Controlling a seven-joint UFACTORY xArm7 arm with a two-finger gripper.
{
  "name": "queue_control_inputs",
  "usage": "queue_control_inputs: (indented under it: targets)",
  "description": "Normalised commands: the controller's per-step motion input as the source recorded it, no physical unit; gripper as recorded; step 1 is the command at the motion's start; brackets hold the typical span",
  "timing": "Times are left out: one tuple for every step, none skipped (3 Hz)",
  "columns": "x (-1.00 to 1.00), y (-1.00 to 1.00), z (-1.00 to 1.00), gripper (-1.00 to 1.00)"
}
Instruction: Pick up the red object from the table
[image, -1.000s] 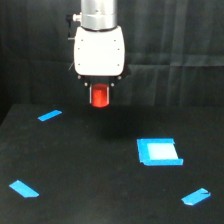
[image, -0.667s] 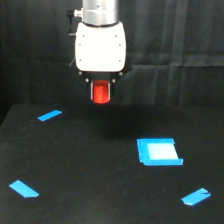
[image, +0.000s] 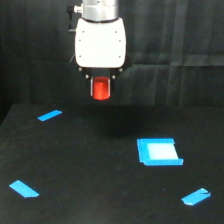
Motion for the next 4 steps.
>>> queue_control_inputs:
  targets:
    - [-0.01,0.02,0.21,-0.99]
    - [0.00,0.01,0.05,-0.90]
    - [0.07,0.03,0.00,-0.91]
    - [0.08,0.04,0.06,-0.90]
